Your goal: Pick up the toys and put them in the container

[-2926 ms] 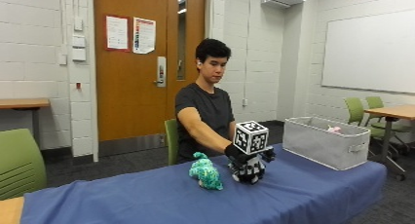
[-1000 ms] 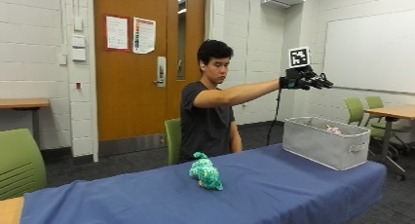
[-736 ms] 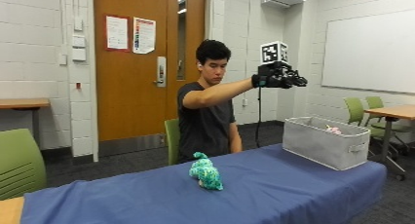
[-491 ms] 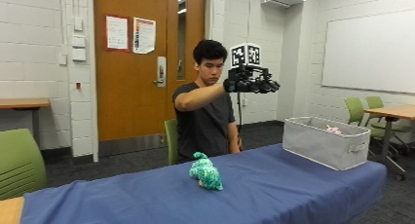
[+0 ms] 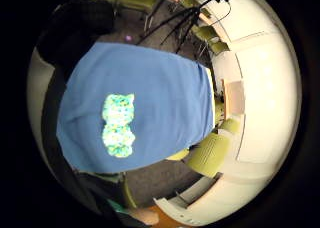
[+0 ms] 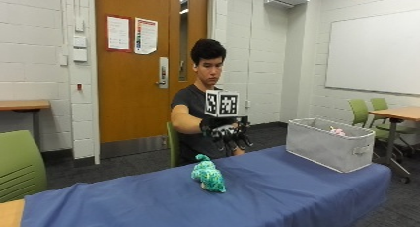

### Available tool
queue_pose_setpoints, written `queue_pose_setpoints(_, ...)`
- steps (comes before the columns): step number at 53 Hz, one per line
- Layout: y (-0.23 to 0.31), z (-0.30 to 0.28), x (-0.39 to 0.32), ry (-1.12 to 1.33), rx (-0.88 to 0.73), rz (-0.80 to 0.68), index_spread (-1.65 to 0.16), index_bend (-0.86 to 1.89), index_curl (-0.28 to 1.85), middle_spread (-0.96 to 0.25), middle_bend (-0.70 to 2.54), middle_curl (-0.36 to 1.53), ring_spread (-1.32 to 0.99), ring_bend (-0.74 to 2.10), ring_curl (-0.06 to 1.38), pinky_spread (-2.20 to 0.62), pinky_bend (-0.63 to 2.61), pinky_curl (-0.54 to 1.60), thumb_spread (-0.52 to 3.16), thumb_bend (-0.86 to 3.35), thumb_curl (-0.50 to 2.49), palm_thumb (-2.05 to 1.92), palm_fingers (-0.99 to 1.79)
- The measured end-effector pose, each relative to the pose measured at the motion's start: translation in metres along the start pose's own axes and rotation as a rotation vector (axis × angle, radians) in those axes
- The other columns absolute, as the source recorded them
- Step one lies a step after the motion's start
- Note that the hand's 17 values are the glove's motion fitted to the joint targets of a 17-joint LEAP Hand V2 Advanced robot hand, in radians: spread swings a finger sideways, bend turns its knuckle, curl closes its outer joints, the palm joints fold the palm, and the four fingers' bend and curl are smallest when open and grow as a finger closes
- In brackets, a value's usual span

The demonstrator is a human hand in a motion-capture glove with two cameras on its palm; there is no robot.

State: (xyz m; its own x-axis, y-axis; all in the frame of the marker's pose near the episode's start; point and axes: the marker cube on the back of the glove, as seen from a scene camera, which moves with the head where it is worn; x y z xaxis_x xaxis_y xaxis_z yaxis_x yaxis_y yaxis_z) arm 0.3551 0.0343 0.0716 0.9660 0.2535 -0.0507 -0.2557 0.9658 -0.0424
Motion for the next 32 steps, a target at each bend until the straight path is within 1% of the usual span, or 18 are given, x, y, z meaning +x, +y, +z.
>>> queue_pose_setpoints(8, 0.002, 0.064, 0.026, -0.029, -0.123, 0.032, -0.36, 0.19, 0.43, -0.11, 0.28, 0.41, -0.21, 0.46, 0.26, -0.06, 0.88, 0.33, 0.99, -0.1, 0.12, -0.15, 0.05)
queue_pose_setpoints(13, 0.009, 0.093, 0.037, -0.041, -0.167, 0.044, -0.36, 0.18, 0.43, -0.11, 0.25, 0.41, -0.2, 0.41, 0.26, -0.05, 0.91, 0.34, 1.02, -0.09, 0.12, -0.13, 0.01)
queue_pose_setpoints(24, 0.021, 0.129, 0.049, -0.022, -0.217, 0.042, -0.36, 0.19, 0.43, -0.09, 0.19, 0.39, -0.16, 0.31, 0.24, -0.03, 0.92, 0.34, 1.12, -0.05, 0.13, -0.07, -0.02)
queue_pose_setpoints(32, 0.036, 0.14, 0.052, -0.024, -0.212, 0.023, -0.37, 0.2, 0.44, -0.09, 0.16, 0.38, -0.15, 0.25, 0.23, -0.03, 0.92, 0.34, 1.19, -0.04, 0.15, -0.05, -0.03)
